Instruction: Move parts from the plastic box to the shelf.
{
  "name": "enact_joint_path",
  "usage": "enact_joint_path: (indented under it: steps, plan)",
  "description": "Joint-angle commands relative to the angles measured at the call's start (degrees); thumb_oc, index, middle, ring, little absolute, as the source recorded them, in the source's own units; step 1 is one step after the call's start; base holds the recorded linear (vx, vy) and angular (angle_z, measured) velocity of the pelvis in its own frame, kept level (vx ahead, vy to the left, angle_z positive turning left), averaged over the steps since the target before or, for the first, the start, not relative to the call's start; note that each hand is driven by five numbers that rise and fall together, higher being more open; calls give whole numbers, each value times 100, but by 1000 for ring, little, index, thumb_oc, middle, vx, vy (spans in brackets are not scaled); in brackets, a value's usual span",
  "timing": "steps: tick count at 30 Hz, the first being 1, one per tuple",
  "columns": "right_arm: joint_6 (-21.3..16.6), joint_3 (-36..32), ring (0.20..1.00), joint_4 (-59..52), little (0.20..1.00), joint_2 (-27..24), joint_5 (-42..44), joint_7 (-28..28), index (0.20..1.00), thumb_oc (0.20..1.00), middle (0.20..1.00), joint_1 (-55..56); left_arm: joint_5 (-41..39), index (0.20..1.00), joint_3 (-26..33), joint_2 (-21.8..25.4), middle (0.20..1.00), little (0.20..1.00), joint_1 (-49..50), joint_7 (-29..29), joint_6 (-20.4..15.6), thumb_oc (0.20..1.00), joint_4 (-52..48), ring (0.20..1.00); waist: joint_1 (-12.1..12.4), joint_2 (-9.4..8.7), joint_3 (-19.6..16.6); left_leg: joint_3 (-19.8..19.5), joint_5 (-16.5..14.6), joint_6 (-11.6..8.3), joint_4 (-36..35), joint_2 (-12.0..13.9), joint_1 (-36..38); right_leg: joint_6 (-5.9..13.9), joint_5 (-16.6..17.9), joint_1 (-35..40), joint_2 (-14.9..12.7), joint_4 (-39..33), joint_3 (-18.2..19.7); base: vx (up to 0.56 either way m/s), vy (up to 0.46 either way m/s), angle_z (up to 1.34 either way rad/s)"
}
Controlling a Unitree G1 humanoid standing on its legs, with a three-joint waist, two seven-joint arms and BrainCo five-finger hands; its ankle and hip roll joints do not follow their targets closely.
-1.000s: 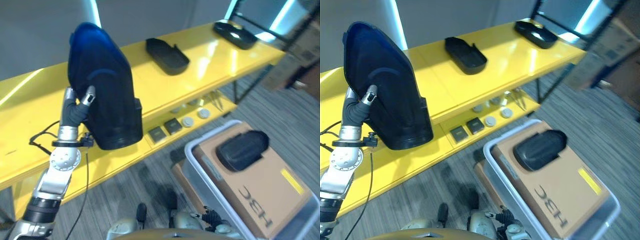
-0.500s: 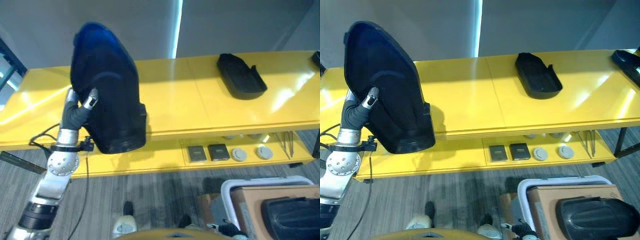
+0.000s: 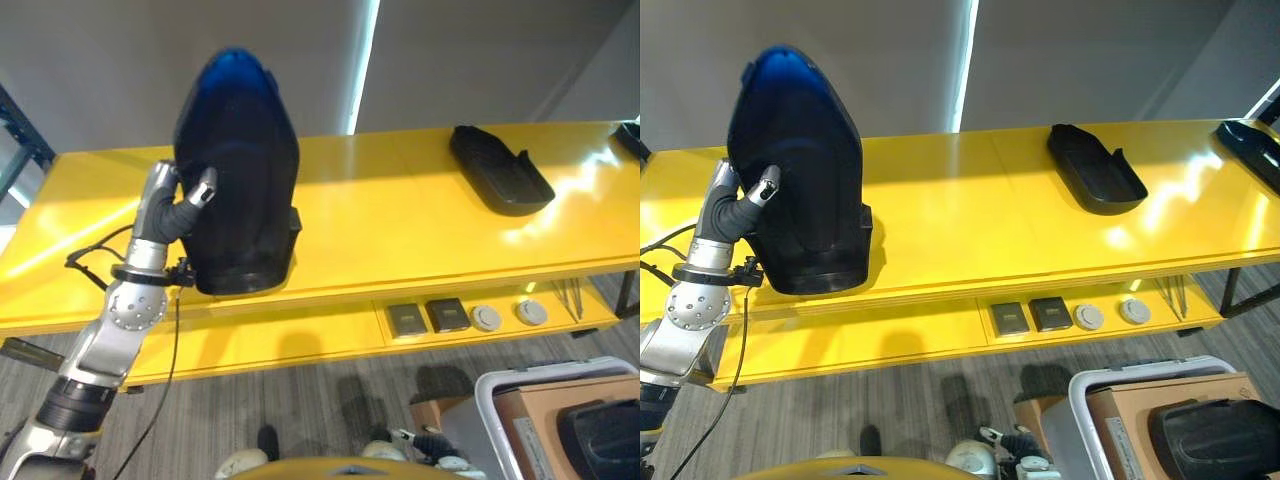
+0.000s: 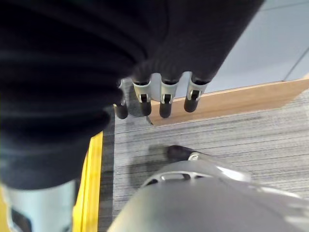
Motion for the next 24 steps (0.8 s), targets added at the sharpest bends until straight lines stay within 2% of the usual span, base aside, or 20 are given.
enact_joint_path:
  steps: [1, 5, 7, 8, 10, 11, 13, 15, 16, 19, 22, 24]
  plan:
    - [46, 479, 1000, 201, 1000, -139, -292, -31, 1000, 1000, 1000, 248, -159, 200, 98, -361, 200, 200, -620, 265, 37, 200, 233, 200, -80, -20, -156, -116, -23, -368, -36, 671, 5, 62, -34, 206, 211, 84, -69, 81, -145, 21]
    - [76, 593, 1000, 163, 1000, -274, -642, 5, 1000, 1000, 1000, 445, -523, 200, 151, -634, 200, 200, -763, 277, 164, 200, 736, 200, -239, -2, -188, -46, 38, -450, -36, 757, 18, 10, 5, 376, 330, -169, -112, 71, -105, 3]
    - [147, 479, 1000, 250, 1000, -394, -598, -12, 1000, 1000, 1000, 421, -1340, 200, 121, -800, 200, 200, -992, 41, 294, 200, 1338, 200, -351, 54, -151, 38, 66, -491, -36, 820, -17, 7, -18, 327, 366, -205, -68, -7, -51, -9]
    - [177, 413, 1000, 288, 1000, -448, -556, 3, 1000, 1000, 1000, 386, -1448, 200, 120, -779, 200, 200, -1202, -17, 354, 200, 1490, 200, -404, 83, -150, 89, 103, -502, -36, 840, -62, 8, -6, 262, 372, -205, -44, -21, -16, -13]
    - [258, 342, 1000, 368, 1000, -527, -469, 20, 1000, 1000, 1000, 259, -2547, 200, -80, -910, 200, 200, -1750, -145, 353, 200, 2214, 200, -509, 143, -91, 219, 125, -522, -36, 887, -75, 4, 26, 157, 400, -205, 63, -25, -16, -14]
    - [311, 425, 1000, 389, 1000, -589, -526, 75, 1000, 1000, 1000, 187, -3052, 200, -177, -903, 200, 200, -2016, -286, 393, 200, 2605, 200, -579, 165, -60, 267, 143, -529, -36, 899, -102, 6, 52, 86, 415, -205, 119, -37, -6, -20]
    - [339, 540, 1000, 364, 1000, -644, -614, 162, 1000, 1000, 1000, 79, -3545, 200, -344, -767, 200, 200, -2493, -431, 523, 200, 3318, 200, -649, 211, -4, 333, 161, -538, -36, 914, -148, 12, 95, -33, 431, -205, 205, -26, 4, -35]
    - [320, 638, 1000, 279, 1000, -672, -561, 186, 1000, 1000, 1000, -18, -3409, 200, -597, -520, 200, 200, -3161, -376, 677, 200, 4053, 200, -723, 250, 114, 357, 195, -543, -36, 915, -245, 18, 154, -188, 441, -205, 273, -44, -2, -42]
    - [320, 629, 1000, 281, 1000, -666, -560, 186, 1000, 1000, 1000, -30, -3416, 200, -611, -518, 200, 200, -3195, -381, 666, 200, 4081, 200, -715, 247, 120, 357, 197, -543, -36, 915, -251, 18, 156, -194, 442, -205, 273, -94, 3, -25]
    - [343, 950, 1000, 220, 1000, -651, -536, 260, 1000, 1000, 1000, -296, -3546, 200, -982, -14, 200, 200, -4057, -589, 787, 200, 5015, 200, -769, 332, 437, 316, 321, -584, -36, 928, -602, 15, 283, -594, 467, -205, 355, -106, -5, -11]
    - [363, 1070, 1000, 220, 1000, -638, -537, 283, 1000, 1000, 1000, -404, -3618, 200, -1084, 80, 200, 200, -4334, -633, 838, 200, 5491, 200, -764, 352, 534, 332, 365, -597, -36, 943, -728, 22, 329, -736, 473, -205, 386, -47, -8, -5]
    - [353, 1072, 1000, 191, 1000, -627, -430, 263, 1000, 1000, 1000, -498, -3394, 200, -1233, 162, 200, 200, -4516, -647, 872, 200, 5537, 200, -748, 375, 640, 313, 404, -603, -36, 944, -836, 34, 370, -843, 474, -205, 402, -34, -17, -8]
